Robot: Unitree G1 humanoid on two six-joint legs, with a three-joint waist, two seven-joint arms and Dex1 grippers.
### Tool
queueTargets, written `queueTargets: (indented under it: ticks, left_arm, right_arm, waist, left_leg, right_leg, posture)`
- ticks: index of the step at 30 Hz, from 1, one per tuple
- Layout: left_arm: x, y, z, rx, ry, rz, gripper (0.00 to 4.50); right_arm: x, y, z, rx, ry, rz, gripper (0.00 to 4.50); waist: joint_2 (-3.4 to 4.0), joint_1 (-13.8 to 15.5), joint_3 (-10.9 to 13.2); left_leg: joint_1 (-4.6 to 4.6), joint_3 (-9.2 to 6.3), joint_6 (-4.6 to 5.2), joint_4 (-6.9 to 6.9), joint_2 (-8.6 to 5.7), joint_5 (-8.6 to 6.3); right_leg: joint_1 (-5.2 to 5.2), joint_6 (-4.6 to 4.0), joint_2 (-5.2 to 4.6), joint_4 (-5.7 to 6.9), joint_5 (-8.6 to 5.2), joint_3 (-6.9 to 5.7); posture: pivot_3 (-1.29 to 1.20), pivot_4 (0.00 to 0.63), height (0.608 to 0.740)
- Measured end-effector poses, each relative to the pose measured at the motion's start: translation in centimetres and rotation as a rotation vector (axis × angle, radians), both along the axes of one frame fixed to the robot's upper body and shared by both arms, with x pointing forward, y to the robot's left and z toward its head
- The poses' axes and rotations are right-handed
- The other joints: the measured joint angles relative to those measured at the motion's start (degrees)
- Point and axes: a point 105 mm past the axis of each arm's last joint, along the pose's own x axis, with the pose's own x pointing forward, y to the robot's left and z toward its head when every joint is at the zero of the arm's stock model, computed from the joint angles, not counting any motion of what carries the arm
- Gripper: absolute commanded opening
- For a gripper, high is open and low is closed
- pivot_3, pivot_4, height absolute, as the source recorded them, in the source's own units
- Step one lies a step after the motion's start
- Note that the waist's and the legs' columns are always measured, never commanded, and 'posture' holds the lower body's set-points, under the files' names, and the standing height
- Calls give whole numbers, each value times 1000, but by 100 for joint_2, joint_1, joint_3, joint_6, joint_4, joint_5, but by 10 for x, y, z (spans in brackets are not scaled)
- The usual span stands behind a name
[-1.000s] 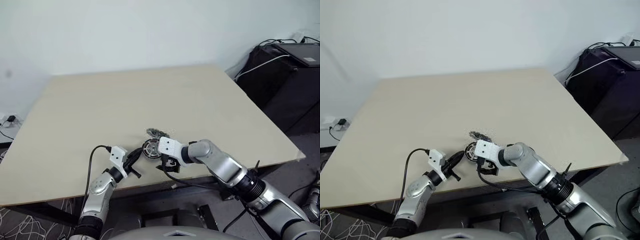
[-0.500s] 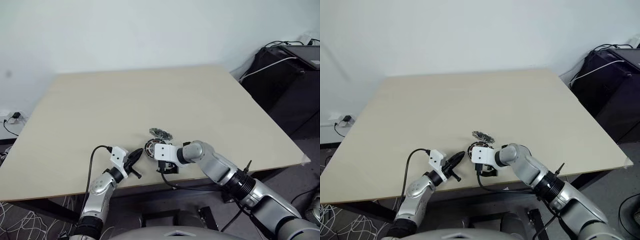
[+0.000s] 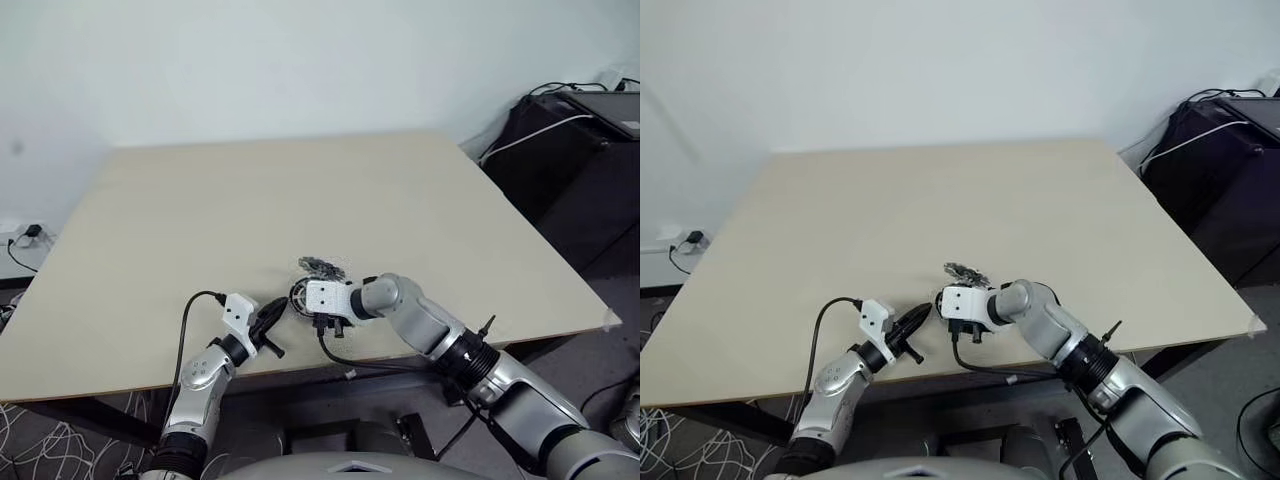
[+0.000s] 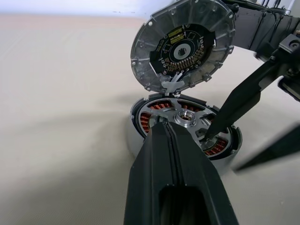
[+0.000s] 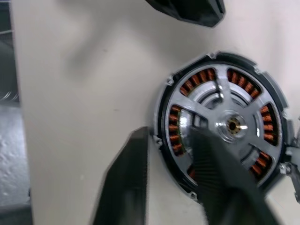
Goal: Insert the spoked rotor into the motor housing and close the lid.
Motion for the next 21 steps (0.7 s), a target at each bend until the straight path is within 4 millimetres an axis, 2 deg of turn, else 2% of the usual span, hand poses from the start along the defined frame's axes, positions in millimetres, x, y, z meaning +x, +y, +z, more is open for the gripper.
queueTargets:
  ticks: [2, 3, 8, 16, 21]
  left_arm:
    - [0, 0, 0, -1, 1, 0, 0]
    - [-1, -1, 0, -1, 2, -2, 0]
    - [-1, -1, -1, -1, 5, -2, 0]
    - [-1, 0, -1, 0, 5, -1, 0]
    - [-1, 1, -1, 0, 5, 3, 0]
  right_arm:
    - [-1, 1, -1, 1, 10, 1, 105]
    - [-2, 0, -3, 0, 16, -2, 79]
    - [-2, -1, -4, 7, 14, -21, 79]
    - [-4, -9, 1, 47, 58, -155, 79]
    - [-4, -22, 10, 103, 157, -340, 79]
  waist:
    - [1, -3, 0]
    - [1, -5, 0]
    - [1, -3, -1]
    - [1, 69, 0]
    - [1, 102, 0]
  left_leg:
    - [3, 2, 0, 1, 0, 0]
    - [3, 1, -1, 2, 0, 1]
    - [8, 0, -3, 6, 0, 2]
    - [-2, 0, -1, 8, -2, 0]
    - [-17, -1, 0, 7, -1, 0]
  right_leg:
    - [3, -6, 0, 2, 4, 1]
    - [4, 6, 0, 2, -3, 0]
    - [11, 8, 0, 4, -2, -1]
    - [4, 8, -2, 1, -2, 0]
    - [-14, -17, -2, 0, 14, 0]
  posture:
    - [0, 0, 740]
    - [0, 0, 740]
    - [0, 0, 740]
    - [0, 0, 740]
    - [0, 0, 740]
